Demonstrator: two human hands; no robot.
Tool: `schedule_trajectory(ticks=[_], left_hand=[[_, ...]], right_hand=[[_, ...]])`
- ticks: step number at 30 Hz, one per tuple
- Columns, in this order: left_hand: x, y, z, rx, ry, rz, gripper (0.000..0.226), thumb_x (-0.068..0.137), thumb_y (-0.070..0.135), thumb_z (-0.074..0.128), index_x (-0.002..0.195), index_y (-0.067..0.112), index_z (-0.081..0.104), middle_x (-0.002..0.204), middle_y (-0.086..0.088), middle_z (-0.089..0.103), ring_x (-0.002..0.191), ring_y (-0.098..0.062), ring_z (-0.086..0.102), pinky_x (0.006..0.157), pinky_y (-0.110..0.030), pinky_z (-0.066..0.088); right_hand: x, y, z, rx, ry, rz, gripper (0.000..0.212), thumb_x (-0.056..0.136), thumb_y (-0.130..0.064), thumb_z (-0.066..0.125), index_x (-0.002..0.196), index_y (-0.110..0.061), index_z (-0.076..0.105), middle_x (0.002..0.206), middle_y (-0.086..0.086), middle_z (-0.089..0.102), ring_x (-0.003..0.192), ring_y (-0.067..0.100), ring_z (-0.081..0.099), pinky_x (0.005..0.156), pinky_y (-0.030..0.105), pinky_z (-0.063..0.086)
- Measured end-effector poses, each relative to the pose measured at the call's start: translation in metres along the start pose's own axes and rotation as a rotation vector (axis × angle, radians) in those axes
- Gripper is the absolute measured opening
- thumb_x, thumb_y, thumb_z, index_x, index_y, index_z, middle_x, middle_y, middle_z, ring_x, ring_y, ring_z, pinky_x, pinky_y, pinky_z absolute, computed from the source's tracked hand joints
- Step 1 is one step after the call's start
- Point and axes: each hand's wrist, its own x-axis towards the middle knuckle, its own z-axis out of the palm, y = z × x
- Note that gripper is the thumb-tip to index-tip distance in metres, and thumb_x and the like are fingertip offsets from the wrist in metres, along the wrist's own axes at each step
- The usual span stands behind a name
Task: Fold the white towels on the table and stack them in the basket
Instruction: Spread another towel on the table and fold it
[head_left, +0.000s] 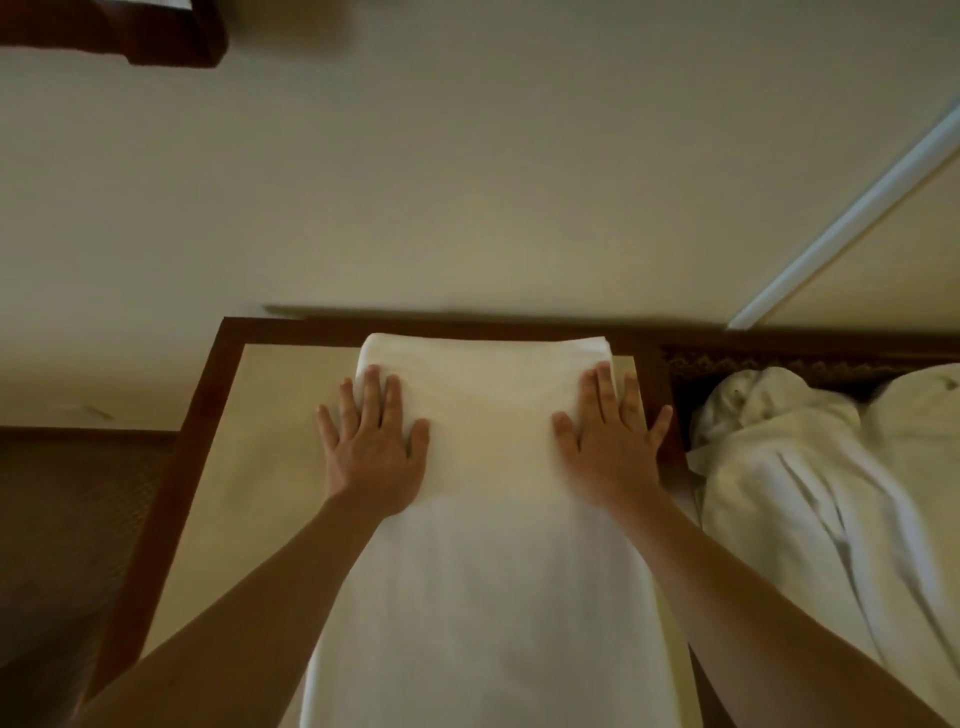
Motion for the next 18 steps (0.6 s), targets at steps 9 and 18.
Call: schedule_trajectory(ticks=[9,18], left_hand=[[0.11,0.001,-0.021,0.016,0.002,0.053,0.074,0.1,0.064,0.016,0.164,0.026,0.011,0.171,-0.001,0.006,0.157,-0.033,0.001,0.124,-0.061,-0.001],[0.166,0.009,-0.041,0.075,0.044,0.002,0.065,0.093,0.068,0.023,0.11,0.025,0.069,0.121,-0.006,0.067,0.119,-0.028,0.057,0.107,-0.05,0.03]], right_hand=[[0.095,-0.021,-0.025,0.035,0.006,0.064,0.076,0.1,-0.064,0.016,0.163,-0.023,0.006,0.171,-0.003,0.002,0.157,0.029,-0.003,0.119,0.068,0.001],[0.142,-0.031,-0.043,0.033,0.04,0.172,0.062,0.094,-0.059,0.025,0.13,-0.023,0.062,0.144,0.007,0.054,0.137,0.039,0.04,0.112,0.071,0.016]])
